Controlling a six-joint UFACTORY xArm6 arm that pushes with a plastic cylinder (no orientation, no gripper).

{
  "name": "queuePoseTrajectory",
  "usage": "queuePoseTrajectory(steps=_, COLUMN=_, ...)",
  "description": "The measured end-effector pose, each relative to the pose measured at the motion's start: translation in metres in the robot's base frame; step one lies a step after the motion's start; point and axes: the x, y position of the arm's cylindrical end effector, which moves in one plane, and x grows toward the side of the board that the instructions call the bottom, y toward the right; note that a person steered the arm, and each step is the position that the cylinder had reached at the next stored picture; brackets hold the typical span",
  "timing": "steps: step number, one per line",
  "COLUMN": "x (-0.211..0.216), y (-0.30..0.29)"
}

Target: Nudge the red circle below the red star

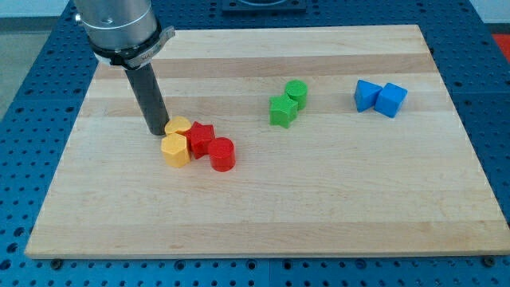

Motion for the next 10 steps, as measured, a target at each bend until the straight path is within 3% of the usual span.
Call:
queuePoseTrajectory(steps=1, x=0.001, y=-0.02)
queuePoseTrajectory(steps=2, x=0.035, y=-0.045)
queuePoseTrajectory(steps=3, x=0.094, y=-0.045)
queuePoseTrajectory(steps=4, x=0.108, y=-0.001)
queuePoseTrajectory(steps=6, x=0.106, y=0.138)
queuePoseTrajectory(steps=7, x=0.087, y=0.178)
queuePoseTrajectory(steps=9, x=0.045, y=0.165)
queuePoseTrajectory(steps=10, x=0.046, y=0.137)
